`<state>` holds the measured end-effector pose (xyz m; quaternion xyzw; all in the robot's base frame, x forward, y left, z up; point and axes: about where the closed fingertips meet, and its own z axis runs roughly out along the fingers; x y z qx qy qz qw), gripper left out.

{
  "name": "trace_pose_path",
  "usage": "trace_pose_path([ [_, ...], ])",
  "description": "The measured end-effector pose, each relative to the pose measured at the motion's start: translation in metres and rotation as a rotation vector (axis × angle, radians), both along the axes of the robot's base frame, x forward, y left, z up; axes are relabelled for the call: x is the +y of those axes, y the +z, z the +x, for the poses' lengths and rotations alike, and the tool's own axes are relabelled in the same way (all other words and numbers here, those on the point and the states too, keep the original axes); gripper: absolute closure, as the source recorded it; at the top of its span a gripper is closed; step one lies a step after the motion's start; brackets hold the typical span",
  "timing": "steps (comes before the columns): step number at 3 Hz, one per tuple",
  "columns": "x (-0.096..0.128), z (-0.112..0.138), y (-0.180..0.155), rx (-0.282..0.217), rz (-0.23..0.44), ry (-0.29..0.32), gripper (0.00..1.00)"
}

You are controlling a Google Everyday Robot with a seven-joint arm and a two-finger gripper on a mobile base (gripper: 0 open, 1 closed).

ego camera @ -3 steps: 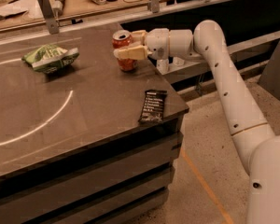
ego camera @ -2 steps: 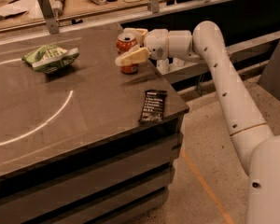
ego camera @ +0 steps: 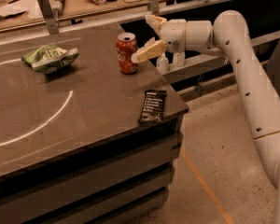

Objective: Place coke can upright

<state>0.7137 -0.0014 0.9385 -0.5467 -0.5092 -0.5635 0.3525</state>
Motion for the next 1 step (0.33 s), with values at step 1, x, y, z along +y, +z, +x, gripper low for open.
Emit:
trace_pose_path([
  [1,0.0021,-0.0003,-0.0007,0.025,0.008,0.003,0.0],
])
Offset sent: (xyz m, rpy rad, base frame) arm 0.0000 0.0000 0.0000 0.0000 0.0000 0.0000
